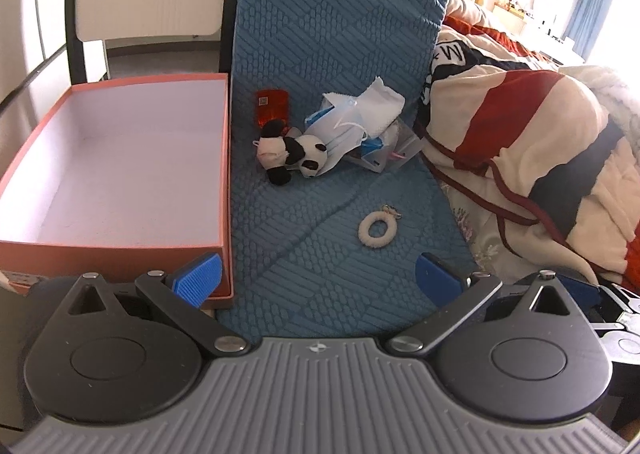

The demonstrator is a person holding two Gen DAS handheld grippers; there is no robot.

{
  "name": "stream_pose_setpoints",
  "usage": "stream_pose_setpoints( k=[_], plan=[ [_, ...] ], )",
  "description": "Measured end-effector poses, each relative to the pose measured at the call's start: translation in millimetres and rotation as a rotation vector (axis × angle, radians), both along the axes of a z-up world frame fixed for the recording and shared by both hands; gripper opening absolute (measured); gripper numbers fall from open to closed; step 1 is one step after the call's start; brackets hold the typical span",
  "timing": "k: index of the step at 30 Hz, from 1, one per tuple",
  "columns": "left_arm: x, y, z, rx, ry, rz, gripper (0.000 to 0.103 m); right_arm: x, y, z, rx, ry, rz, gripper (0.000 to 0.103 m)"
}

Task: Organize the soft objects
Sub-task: 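Reach the left gripper to the panda plush while the right gripper reaches the white ring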

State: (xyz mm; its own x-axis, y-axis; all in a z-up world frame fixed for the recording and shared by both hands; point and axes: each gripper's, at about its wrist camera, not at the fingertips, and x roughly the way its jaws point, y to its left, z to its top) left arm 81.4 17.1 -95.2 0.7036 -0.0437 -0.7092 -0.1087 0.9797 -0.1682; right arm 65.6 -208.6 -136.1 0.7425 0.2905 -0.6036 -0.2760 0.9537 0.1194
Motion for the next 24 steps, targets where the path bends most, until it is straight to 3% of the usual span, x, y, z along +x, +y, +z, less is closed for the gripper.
stream_pose_setpoints(
  k=[5, 9, 24],
  plan=[
    [21.7, 2.4, -13.9, -0.016, 0.017, -0.006, 0.103, 10.0, 0.5, -15.3, 0.002, -0.043, -0.022, 0.103],
    [38.4, 2.8, -22.7, -0.015, 0.023, -0.02, 0.103, 17.9, -1.4, -19.8, 0.036, -0.022, -0.028, 0.103],
    [114.7, 7.0, -53.8, -0.012, 0.008, -0.015, 0.103, 69.1, 33.8, -50.8, -0.014, -0.019, 0.019, 0.103]
  ],
)
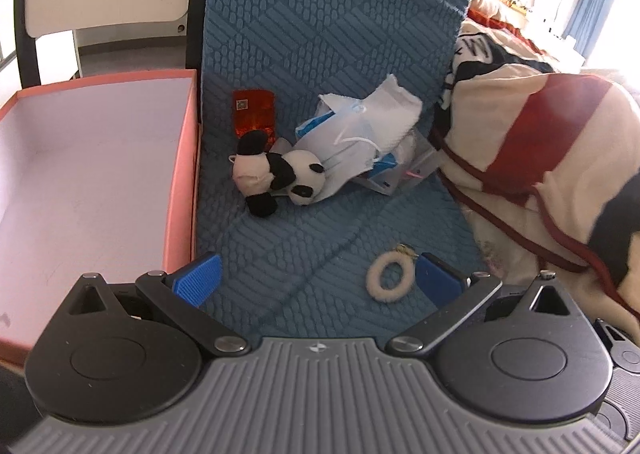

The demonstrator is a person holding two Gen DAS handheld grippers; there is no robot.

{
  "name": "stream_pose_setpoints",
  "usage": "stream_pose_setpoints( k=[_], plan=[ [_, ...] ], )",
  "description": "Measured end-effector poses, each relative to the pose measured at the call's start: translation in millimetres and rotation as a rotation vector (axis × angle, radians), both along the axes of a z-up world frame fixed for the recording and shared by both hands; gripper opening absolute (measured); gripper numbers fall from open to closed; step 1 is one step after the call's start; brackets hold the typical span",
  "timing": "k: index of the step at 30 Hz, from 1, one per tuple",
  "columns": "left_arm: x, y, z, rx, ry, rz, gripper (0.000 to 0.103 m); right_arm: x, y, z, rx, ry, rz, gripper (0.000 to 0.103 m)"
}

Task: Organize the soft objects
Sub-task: 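Reach the left gripper to the panda plush while the right gripper reaches the white ring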

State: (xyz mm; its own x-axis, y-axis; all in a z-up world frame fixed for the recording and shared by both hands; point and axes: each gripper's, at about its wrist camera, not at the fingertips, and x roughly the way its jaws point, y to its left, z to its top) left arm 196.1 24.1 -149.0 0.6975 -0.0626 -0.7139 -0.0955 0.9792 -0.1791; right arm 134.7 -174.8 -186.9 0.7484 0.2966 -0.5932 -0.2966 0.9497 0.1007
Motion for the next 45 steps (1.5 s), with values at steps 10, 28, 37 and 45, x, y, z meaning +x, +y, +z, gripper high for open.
stream_pose_setpoints(
  k=[10, 28, 37, 45],
  plan=[
    [46.6, -4.4, -28.7, -0.024, -0.021, -0.026, 0.103, 33.3, 3.7, -20.8, 0.02, 0.077, -0.006, 0.103],
    [113.3, 12.2, -69.1, -0.006, -0.021, 0.098, 0.102, 103.4, 20.7, -55.2, 0.042, 0.186, -0.021, 0.077],
    [143.6, 18.3, -81.3, 0.066, -0.006, 0.125, 0.102, 126.3, 45.9, -72.8, -0.053, 0.184, -0.037, 0.069],
    [171.6, 13.9, -101.5, 0.162, 0.02, 0.135, 0.102, 129.8, 60.2, -80.0, -0.155, 0.135, -0.034, 0.068]
  ],
)
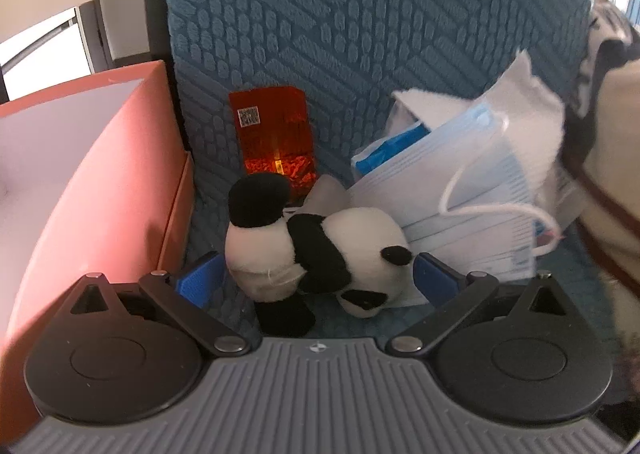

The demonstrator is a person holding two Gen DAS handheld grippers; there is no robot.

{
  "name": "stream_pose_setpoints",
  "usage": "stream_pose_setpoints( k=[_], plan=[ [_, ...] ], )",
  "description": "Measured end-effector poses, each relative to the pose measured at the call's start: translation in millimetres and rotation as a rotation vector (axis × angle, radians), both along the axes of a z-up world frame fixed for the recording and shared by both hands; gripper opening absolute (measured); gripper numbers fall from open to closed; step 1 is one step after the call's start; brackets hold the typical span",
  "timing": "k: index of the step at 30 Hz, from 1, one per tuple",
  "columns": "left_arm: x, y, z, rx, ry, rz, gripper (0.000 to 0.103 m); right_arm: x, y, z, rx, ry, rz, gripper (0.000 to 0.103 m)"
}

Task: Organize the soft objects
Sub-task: 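Reach the left gripper to the panda plush while the right gripper reaches the white ring, then close the left gripper on the panda while the right gripper grasps the white ring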

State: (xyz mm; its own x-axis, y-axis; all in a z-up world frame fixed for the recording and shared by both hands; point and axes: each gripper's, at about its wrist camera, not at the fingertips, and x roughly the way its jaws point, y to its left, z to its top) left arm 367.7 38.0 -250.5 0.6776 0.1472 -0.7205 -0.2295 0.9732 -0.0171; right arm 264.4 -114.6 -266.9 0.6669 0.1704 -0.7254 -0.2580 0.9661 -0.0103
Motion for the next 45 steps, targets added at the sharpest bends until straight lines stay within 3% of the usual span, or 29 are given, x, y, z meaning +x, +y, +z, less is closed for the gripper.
stream_pose_setpoints(
  k=[8, 10, 16, 20, 37, 45],
  plan=[
    [11.5, 3.9, -8.1, -0.021, -0.012, -0.006, 0.103, -1.2, -1.5, -0.7, 0.01, -0.007, -0.009, 0.063],
    [11.1, 4.3, -8.0, -0.026, -0.016, -0.009, 0.103, -0.8, -2.6, -0.2, 0.014, -0.006, -0.015, 0.058],
    [7.6, 6.9, -6.1, -0.049, -0.037, -0.001, 0.098, 1.1, -5.2, 2.5, 0.014, 0.001, -0.02, 0.026],
    [2.1, 9.6, -2.6, -0.068, -0.046, -0.009, 0.095, 1.3, -7.3, 5.3, 0.032, 0.017, -0.028, 0.021],
    [-74.4, 1.7, 42.2, -0.173, -0.069, -0.085, 0.095, -21.5, -22.5, 31.3, 0.1, -0.034, -0.013, 0.02],
    [-108.8, -2.5, 47.4, -0.22, -0.043, -0.094, 0.095, -45.8, -27.5, 18.1, 0.099, -0.047, 0.023, 0.02]
  ],
)
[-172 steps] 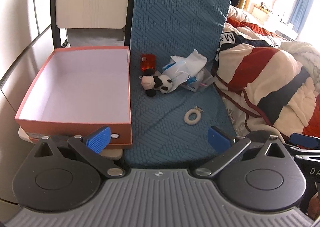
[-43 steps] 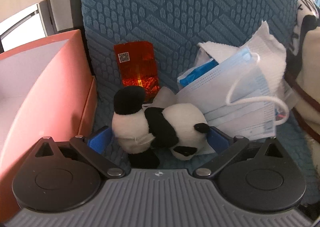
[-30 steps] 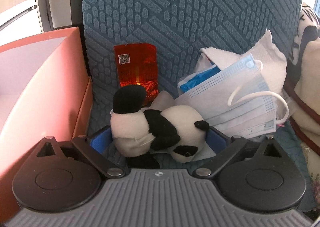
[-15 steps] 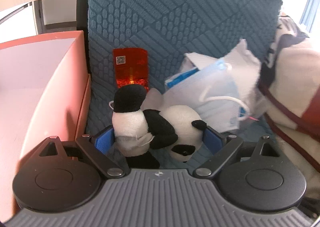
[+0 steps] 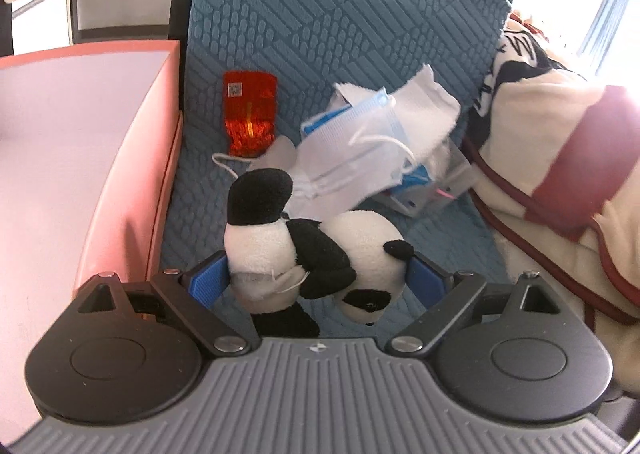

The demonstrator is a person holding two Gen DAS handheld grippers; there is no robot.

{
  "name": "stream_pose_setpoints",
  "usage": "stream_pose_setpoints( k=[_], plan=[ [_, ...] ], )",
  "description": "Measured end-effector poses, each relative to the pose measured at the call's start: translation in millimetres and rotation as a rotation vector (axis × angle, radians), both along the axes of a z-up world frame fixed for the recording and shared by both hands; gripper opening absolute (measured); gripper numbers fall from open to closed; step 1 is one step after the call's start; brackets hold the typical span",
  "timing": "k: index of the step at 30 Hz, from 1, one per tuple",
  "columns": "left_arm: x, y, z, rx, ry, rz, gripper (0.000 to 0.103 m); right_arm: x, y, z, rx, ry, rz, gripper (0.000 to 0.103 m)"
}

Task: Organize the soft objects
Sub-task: 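Close the left gripper on the panda while the right gripper grasps the white ring, then carry the panda and white ring with both grippers over the pink box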

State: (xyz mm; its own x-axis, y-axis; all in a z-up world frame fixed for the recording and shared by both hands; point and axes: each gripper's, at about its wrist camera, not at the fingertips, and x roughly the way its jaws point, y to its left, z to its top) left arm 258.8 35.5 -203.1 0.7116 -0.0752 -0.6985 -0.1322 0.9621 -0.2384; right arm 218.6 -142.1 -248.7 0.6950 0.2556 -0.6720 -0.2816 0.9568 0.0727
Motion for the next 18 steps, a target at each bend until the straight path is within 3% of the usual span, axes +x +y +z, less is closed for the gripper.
stream_pose_setpoints(
  k=[4, 18],
  plan=[
    [-10.8, -2.0, -1.6, 0.005, 0.014, -0.014, 0.095, -2.6, -2.6, -10.7, -0.011, 0.031, 0.008, 0.02],
    [-51.4, -7.1, 25.4, -0.042, -0.003, -0.057, 0.095, -21.9, -24.6, 27.4, 0.039, -0.004, 0.0, 0.02]
  ],
)
